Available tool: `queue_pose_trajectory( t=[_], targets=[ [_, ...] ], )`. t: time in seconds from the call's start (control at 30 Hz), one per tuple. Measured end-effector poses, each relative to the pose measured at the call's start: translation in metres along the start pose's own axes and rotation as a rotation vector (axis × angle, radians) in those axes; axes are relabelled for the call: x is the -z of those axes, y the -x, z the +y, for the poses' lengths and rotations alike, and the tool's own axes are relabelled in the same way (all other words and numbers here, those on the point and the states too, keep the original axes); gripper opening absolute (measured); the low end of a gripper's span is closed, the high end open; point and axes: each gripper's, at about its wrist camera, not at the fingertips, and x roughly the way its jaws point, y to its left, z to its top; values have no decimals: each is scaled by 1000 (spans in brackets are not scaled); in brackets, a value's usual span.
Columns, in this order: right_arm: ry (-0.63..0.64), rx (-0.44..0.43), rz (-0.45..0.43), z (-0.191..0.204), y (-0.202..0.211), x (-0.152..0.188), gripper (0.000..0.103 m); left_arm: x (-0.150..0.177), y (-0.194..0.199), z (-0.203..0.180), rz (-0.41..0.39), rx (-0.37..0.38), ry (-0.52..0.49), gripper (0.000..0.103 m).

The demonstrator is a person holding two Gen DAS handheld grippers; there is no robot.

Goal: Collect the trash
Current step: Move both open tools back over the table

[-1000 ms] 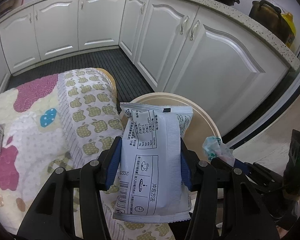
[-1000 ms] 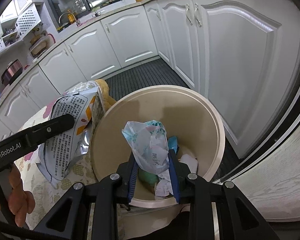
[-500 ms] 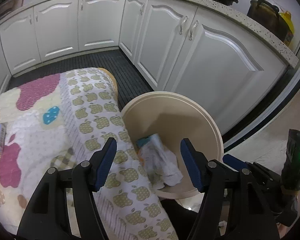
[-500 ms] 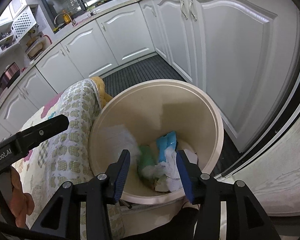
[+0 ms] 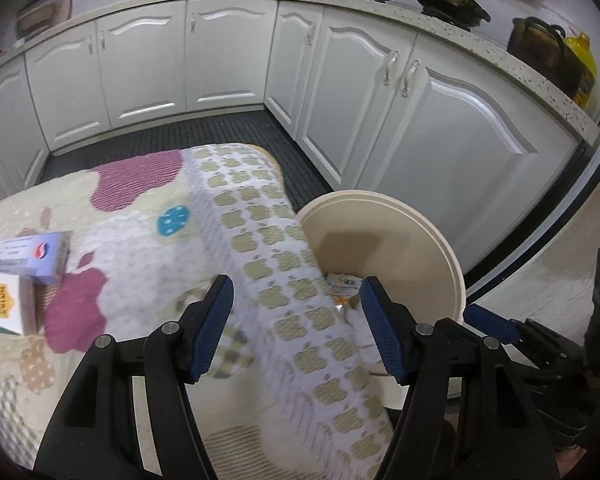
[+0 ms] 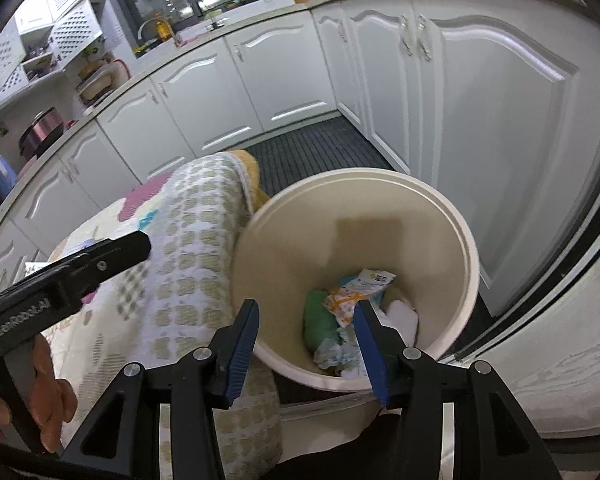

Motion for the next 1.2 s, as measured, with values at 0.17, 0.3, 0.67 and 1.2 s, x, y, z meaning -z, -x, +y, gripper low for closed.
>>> queue_pose_trajectory(
  t=[0.17,0.3,0.67,1.2],
  targets=[
    [46,-33,-5,24,3,-1,47,5,14,23,-9,-24,33,65],
    [81,-54,-6,46,1,-3,48,8,25,46,-11,-51,61,65],
    [167,-123,34,100,-14,3,48,-7,81,157,-66,-229,155,67],
    [245,-160,71,145,-25,13,55,38,86,275,60,-284,359,67]
  ],
)
